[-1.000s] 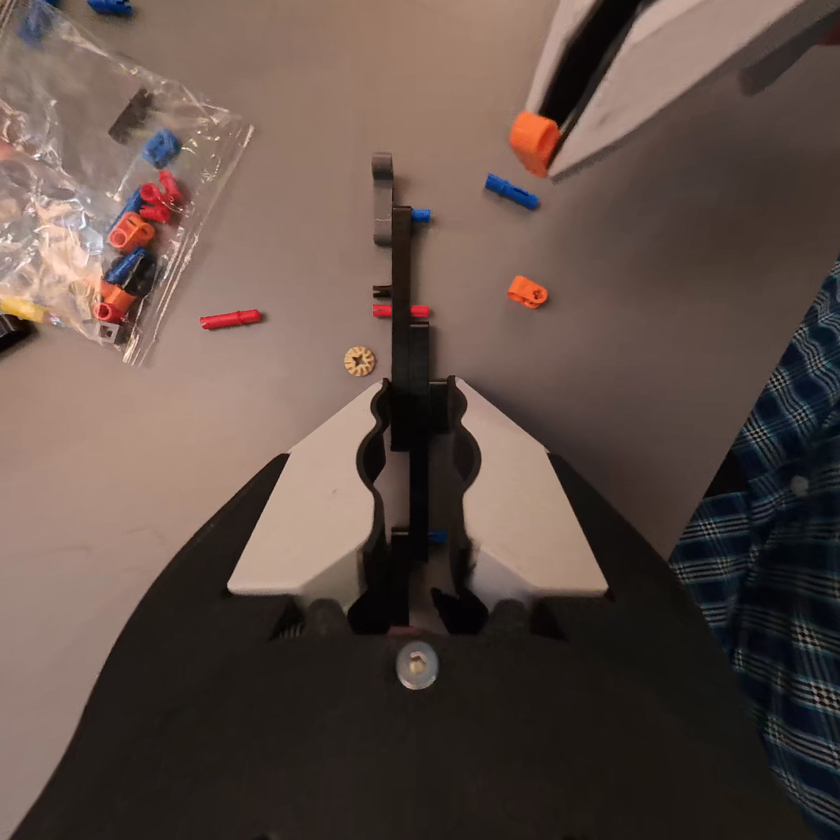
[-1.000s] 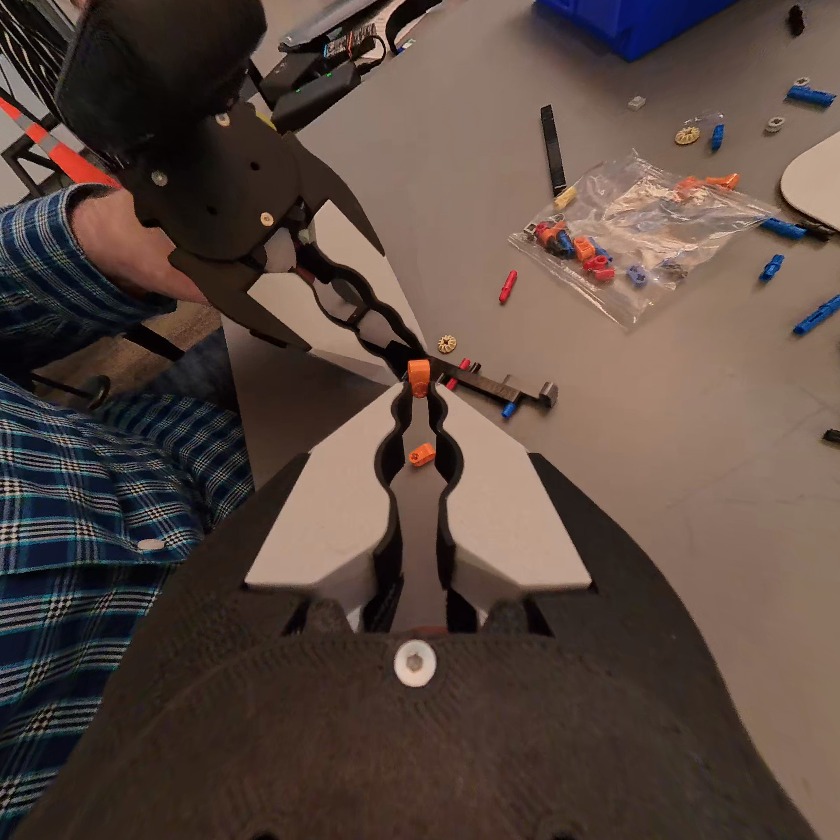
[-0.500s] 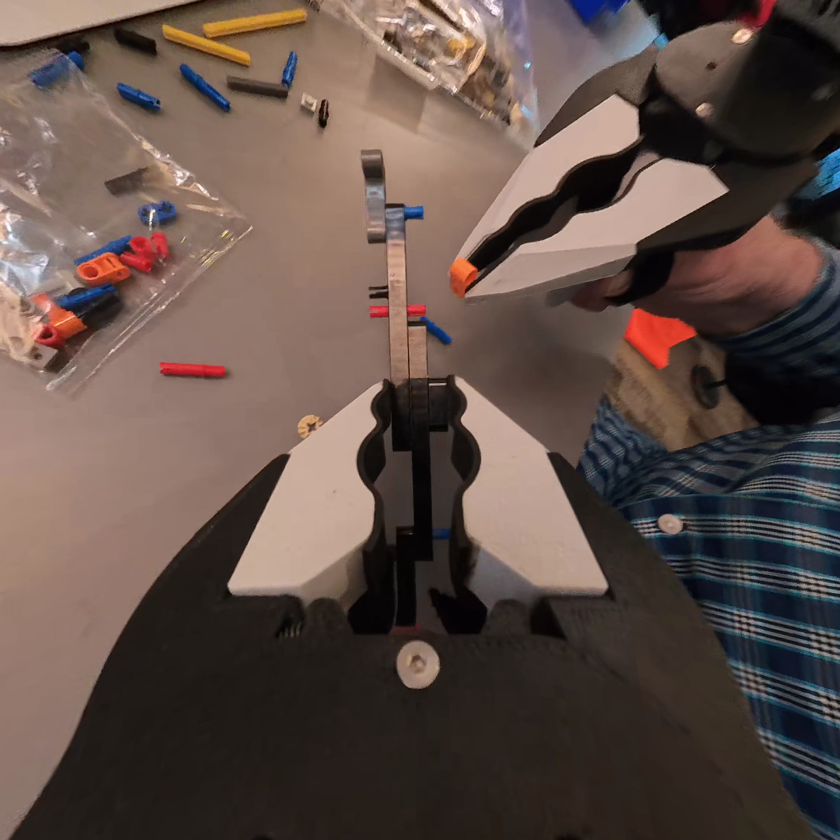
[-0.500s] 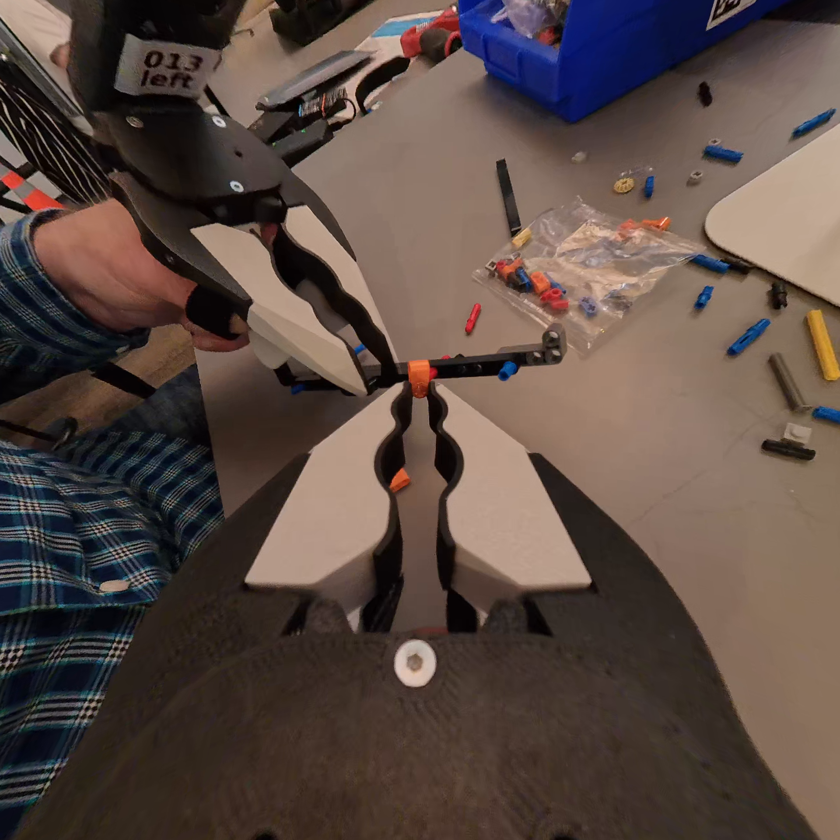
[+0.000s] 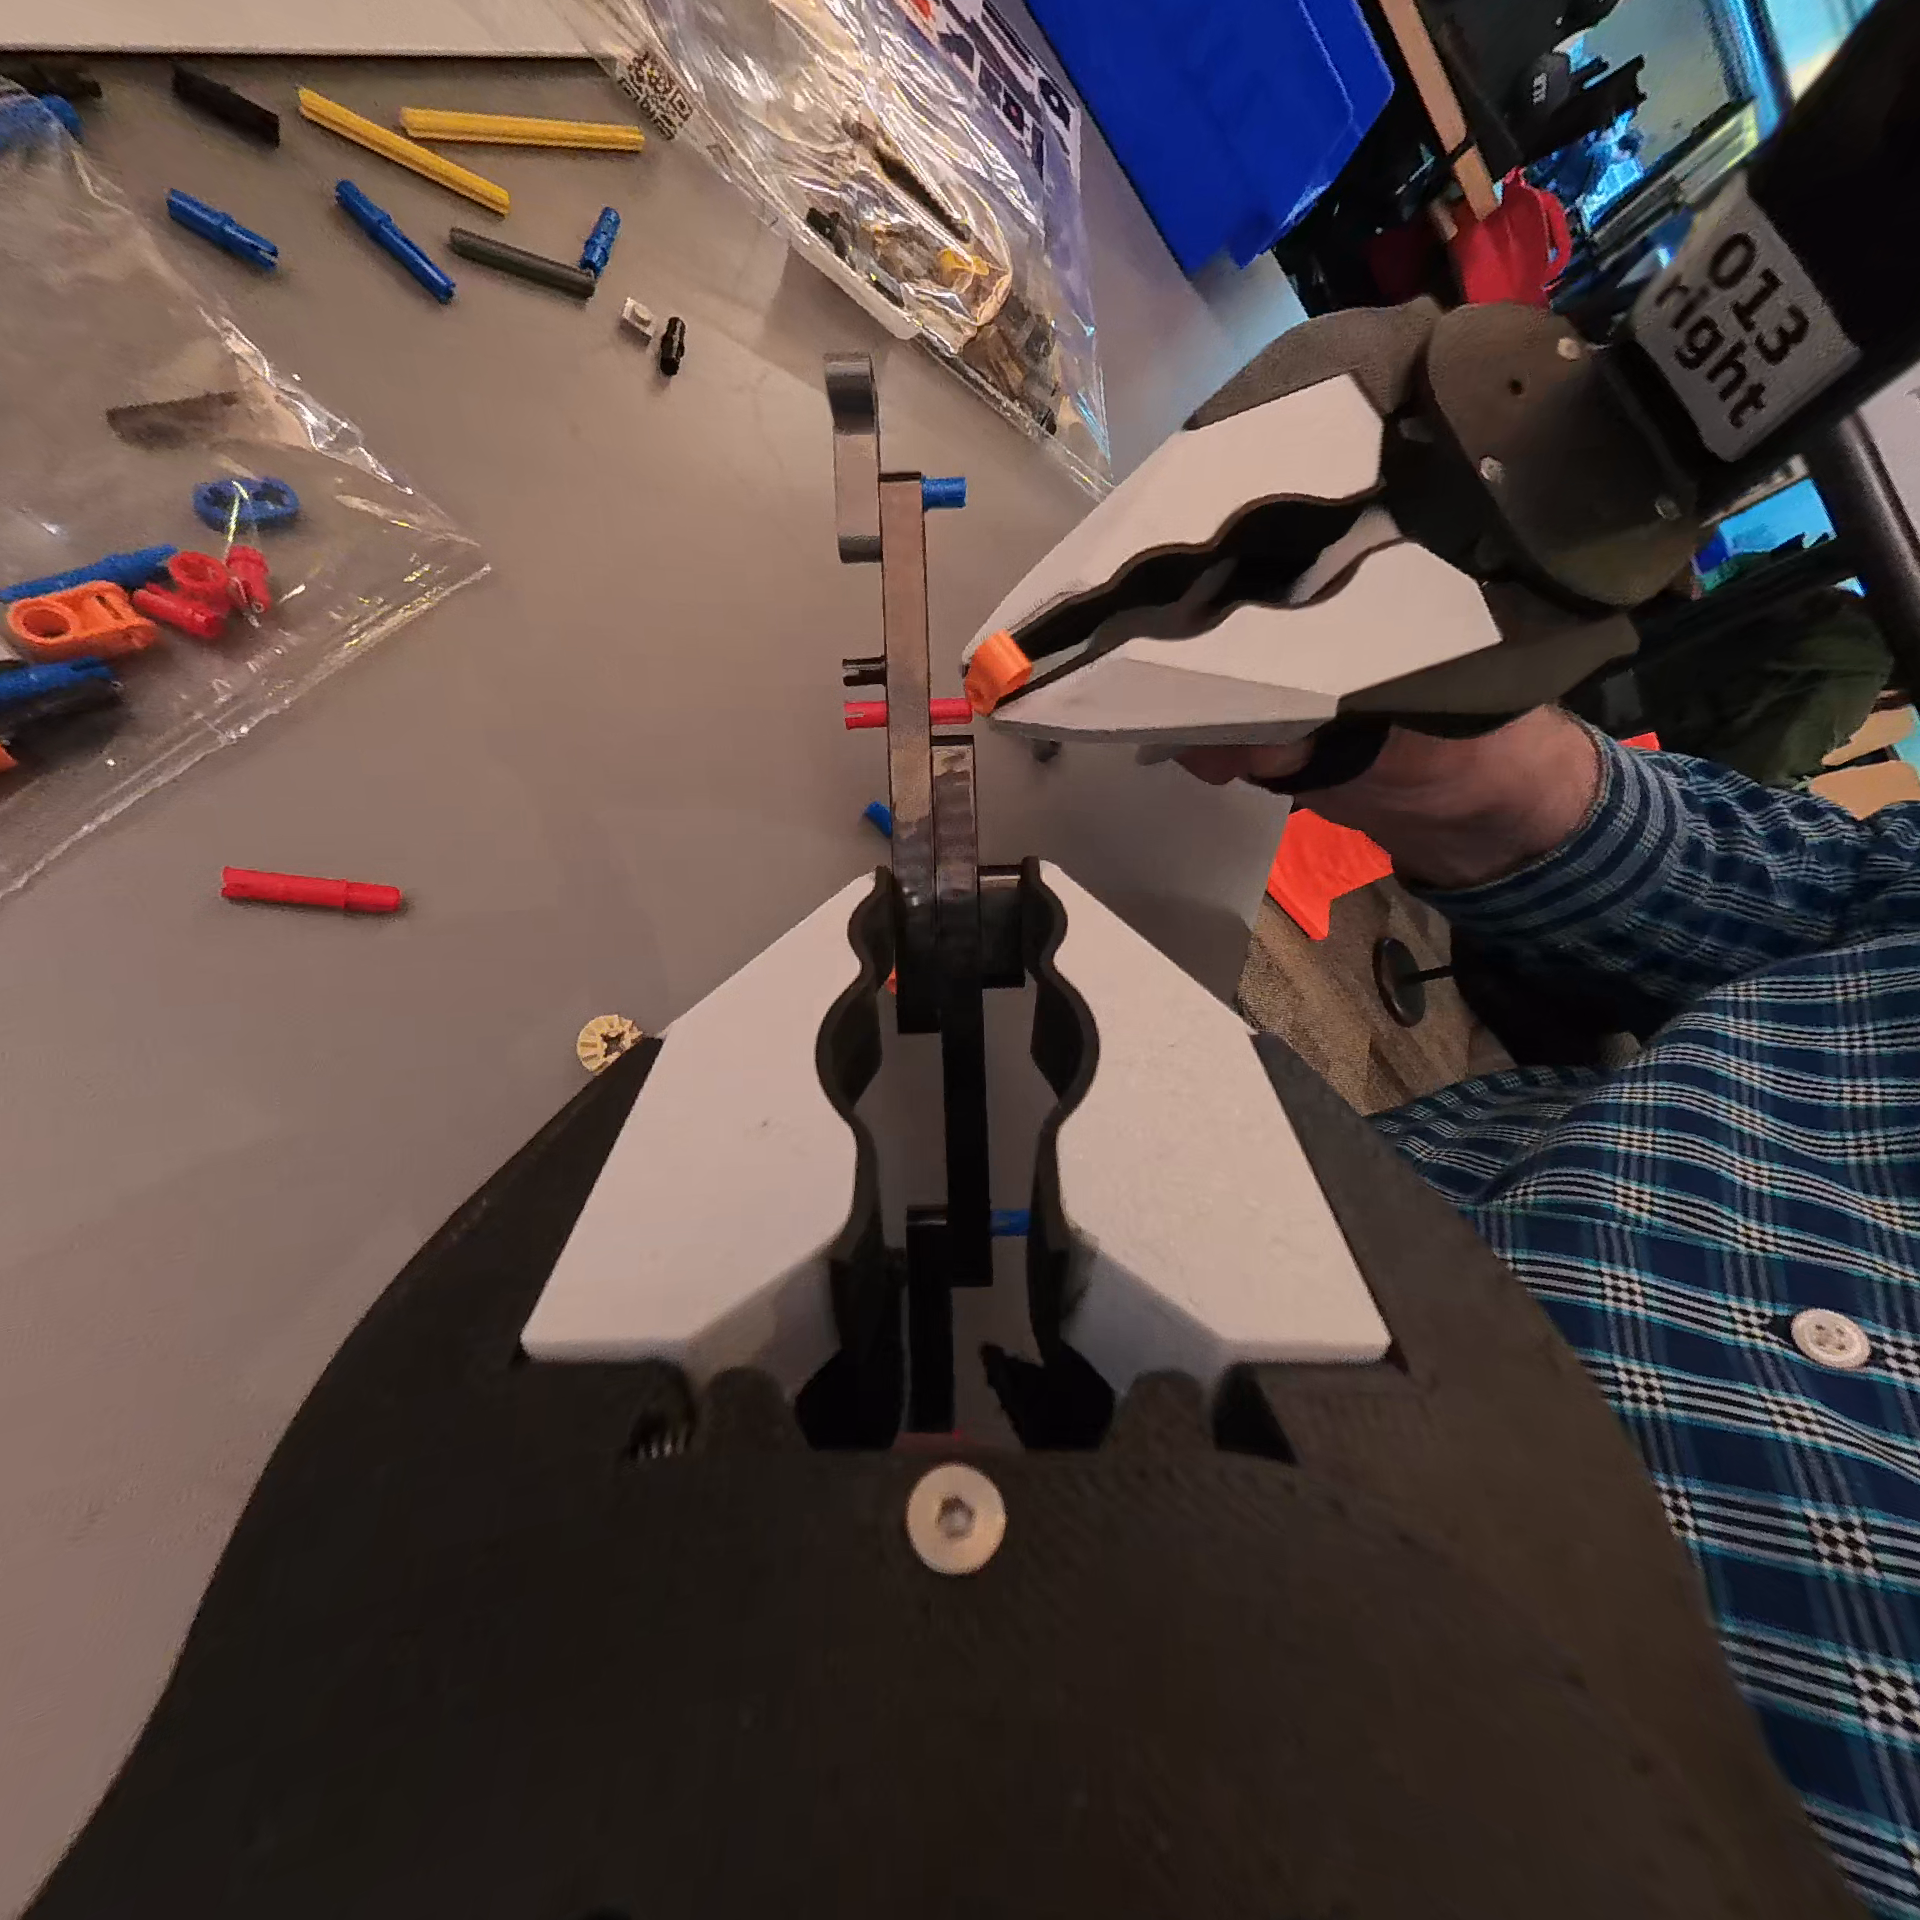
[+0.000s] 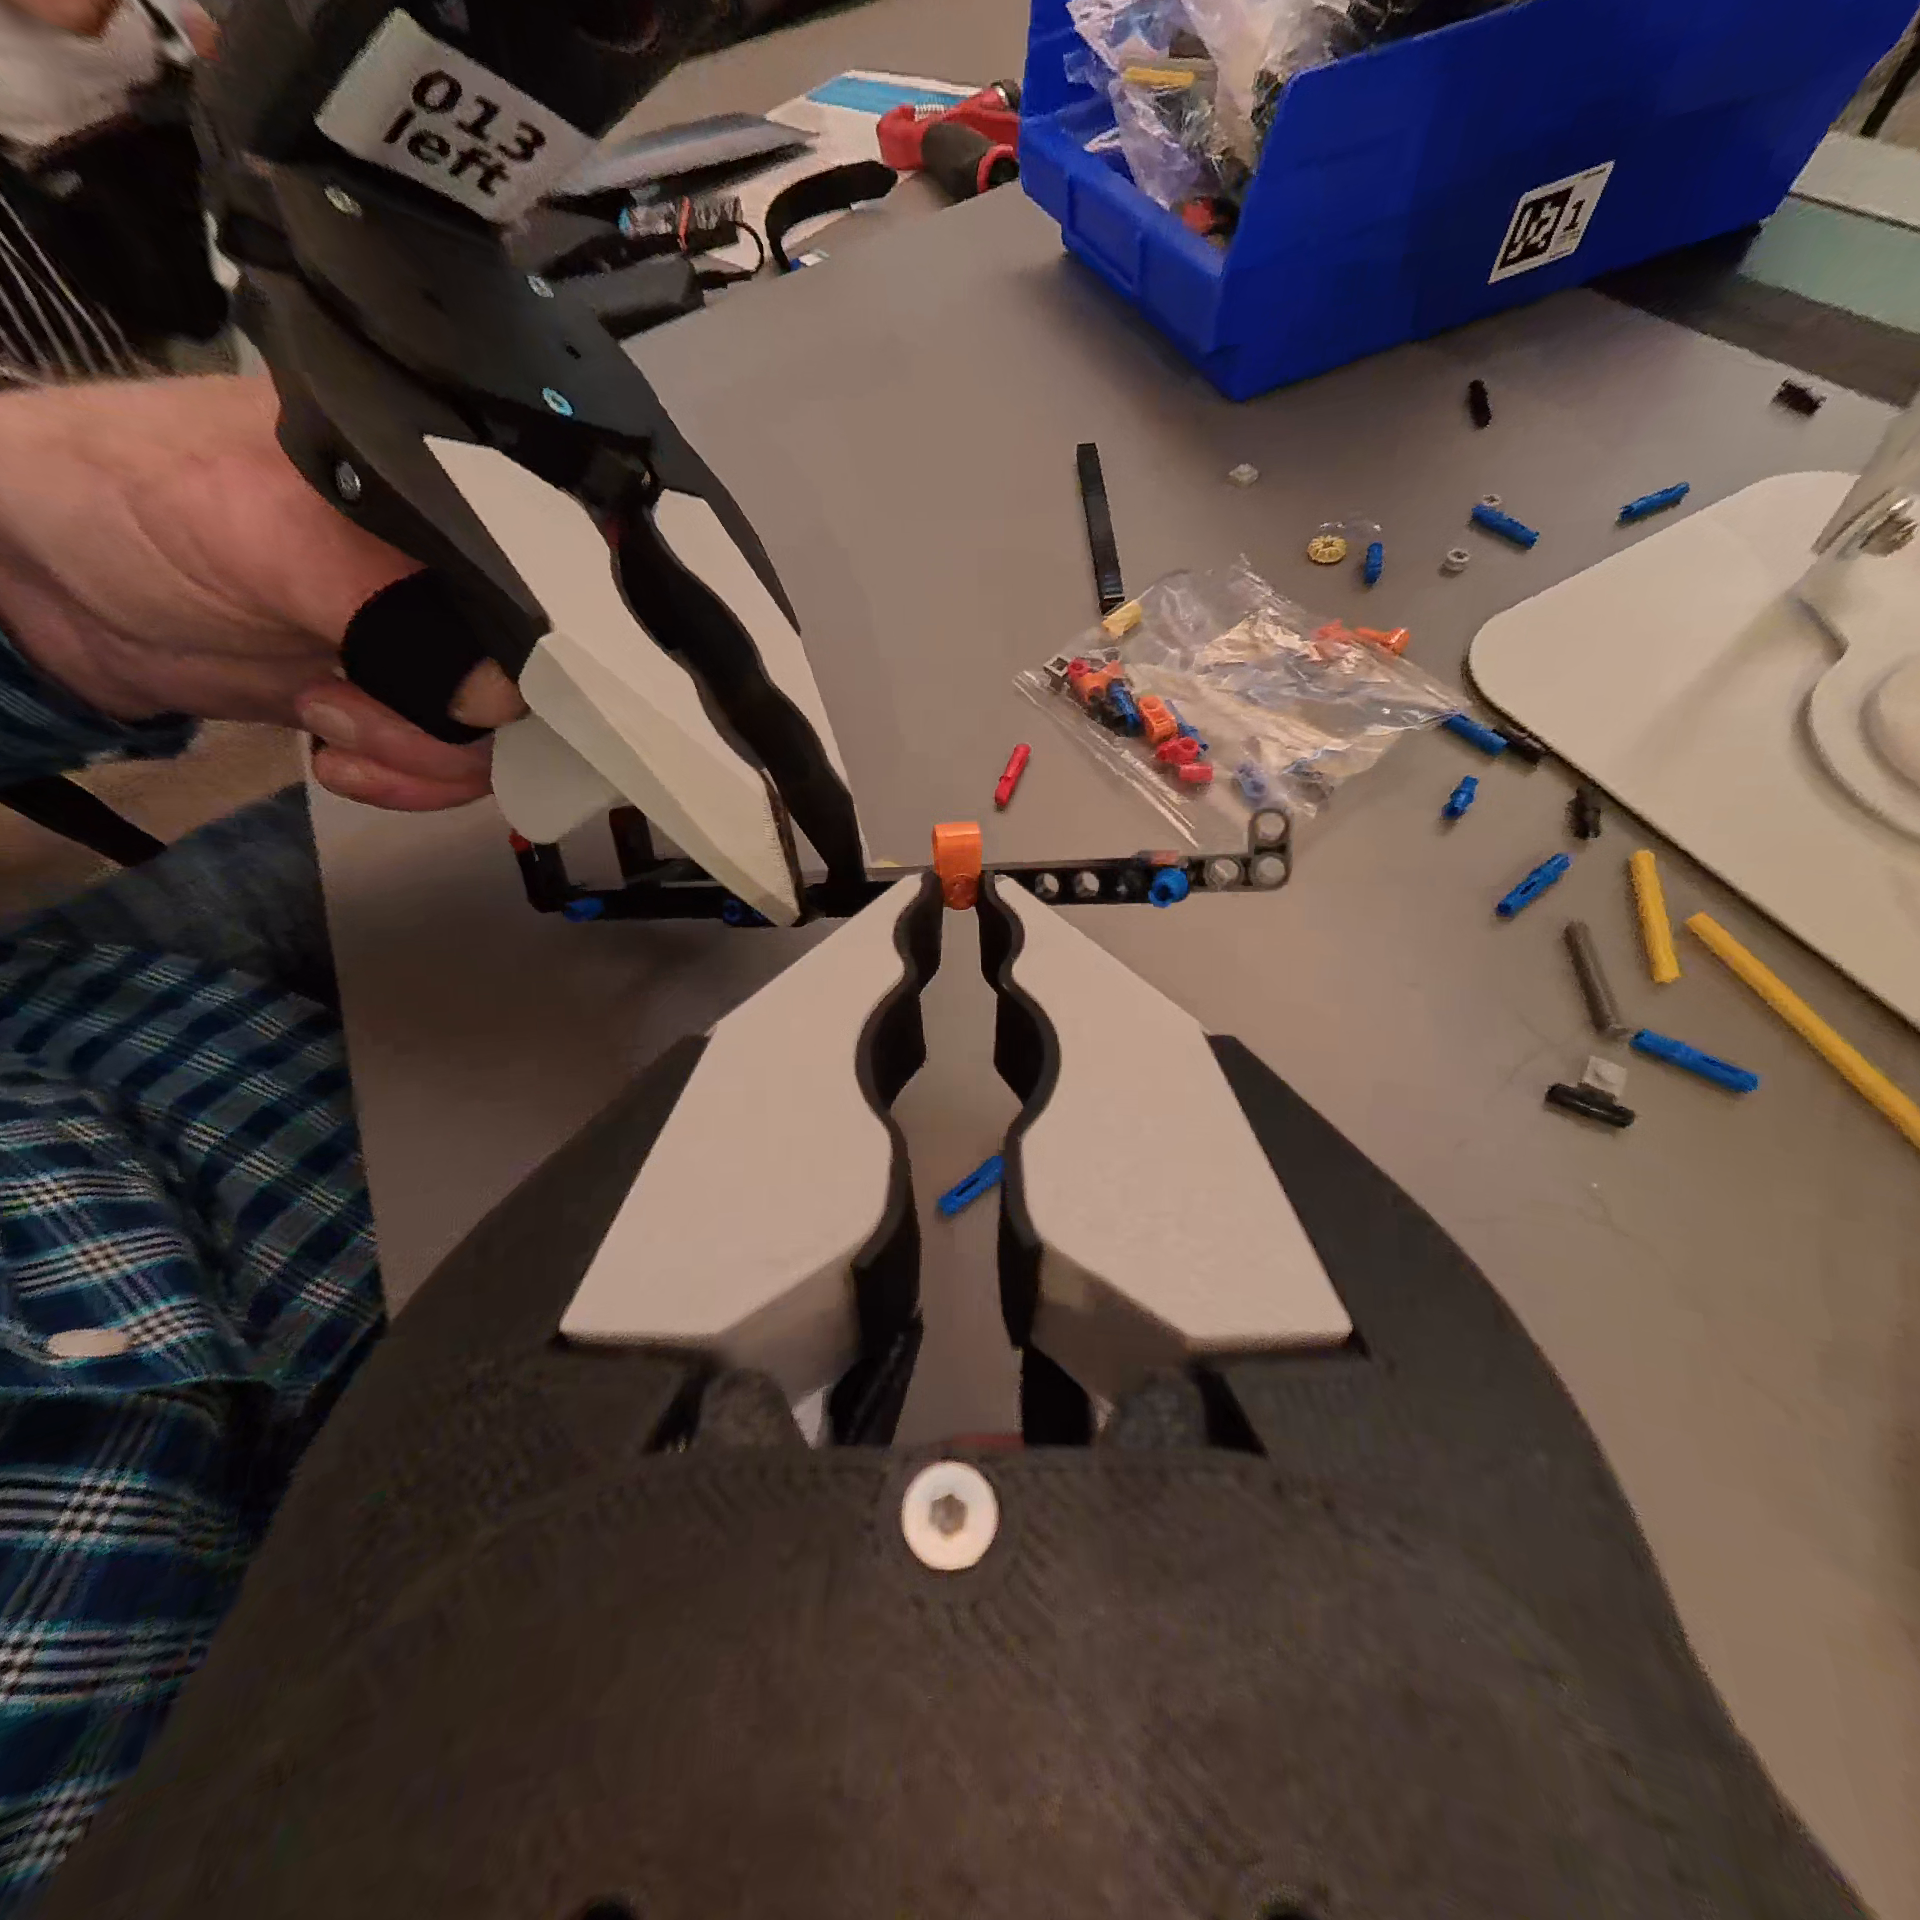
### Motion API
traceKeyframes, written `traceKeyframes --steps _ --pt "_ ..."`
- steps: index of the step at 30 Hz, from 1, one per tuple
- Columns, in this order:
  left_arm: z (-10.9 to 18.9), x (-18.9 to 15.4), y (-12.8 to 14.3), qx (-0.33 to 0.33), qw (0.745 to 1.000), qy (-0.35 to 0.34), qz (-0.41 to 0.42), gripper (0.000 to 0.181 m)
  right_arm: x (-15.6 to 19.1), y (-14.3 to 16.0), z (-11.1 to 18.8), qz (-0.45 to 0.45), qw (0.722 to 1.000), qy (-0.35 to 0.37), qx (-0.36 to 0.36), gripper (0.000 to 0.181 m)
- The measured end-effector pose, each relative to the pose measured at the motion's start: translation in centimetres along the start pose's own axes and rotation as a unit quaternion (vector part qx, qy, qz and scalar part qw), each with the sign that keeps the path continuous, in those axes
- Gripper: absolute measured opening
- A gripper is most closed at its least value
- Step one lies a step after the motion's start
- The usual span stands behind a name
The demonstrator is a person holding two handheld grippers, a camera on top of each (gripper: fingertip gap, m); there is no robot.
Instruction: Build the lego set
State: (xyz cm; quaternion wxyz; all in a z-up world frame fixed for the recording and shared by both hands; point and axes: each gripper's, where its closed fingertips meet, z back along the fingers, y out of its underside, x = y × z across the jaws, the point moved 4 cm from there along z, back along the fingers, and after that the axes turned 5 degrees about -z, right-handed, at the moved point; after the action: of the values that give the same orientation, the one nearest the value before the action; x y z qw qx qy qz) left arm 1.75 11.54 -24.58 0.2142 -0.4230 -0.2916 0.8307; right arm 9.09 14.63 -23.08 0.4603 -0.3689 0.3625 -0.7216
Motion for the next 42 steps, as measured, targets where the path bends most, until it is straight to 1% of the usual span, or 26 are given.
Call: traceKeyframes --steps 6,10,22,28,33,38,42 --pt "-0.2 0.0 -0.1 -0.013 1.000 0.008 0.016 0.021 0.3 -0.1 0.2 0.077 0.995 0.051 0.024 0.005" --pt "-0.2 0.0 -0.1 -0.014 1.000 0.013 0.021 0.022 0.4 -0.1 0.1 0.097 0.992 0.070 0.036 0.005" --pt "-0.5 -0.2 -0.2 -0.021 0.998 0.032 0.045 0.022 -0.1 0.0 0.5 0.077 0.994 0.058 0.045 0.005" --pt "-0.7 0.0 0.1 -0.011 0.999 0.026 0.041 0.022 -0.1 0.3 0.2 0.076 0.994 0.051 0.057 0.005" --pt "-0.8 0.2 0.2 -0.007 0.999 0.023 0.042 0.021 -0.2 0.5 -0.2 0.097 0.991 0.060 0.071 0.005" --pt "-0.8 0.7 0.1 0.000 0.999 0.017 0.041 0.021 -0.4 0.6 -0.6 0.094 0.991 0.056 0.076 0.005" --pt "-0.8 0.8 0.2 -0.001 0.999 0.018 0.045 0.021 -0.5 0.9 -0.8 0.074 0.994 0.042 0.070 0.005"
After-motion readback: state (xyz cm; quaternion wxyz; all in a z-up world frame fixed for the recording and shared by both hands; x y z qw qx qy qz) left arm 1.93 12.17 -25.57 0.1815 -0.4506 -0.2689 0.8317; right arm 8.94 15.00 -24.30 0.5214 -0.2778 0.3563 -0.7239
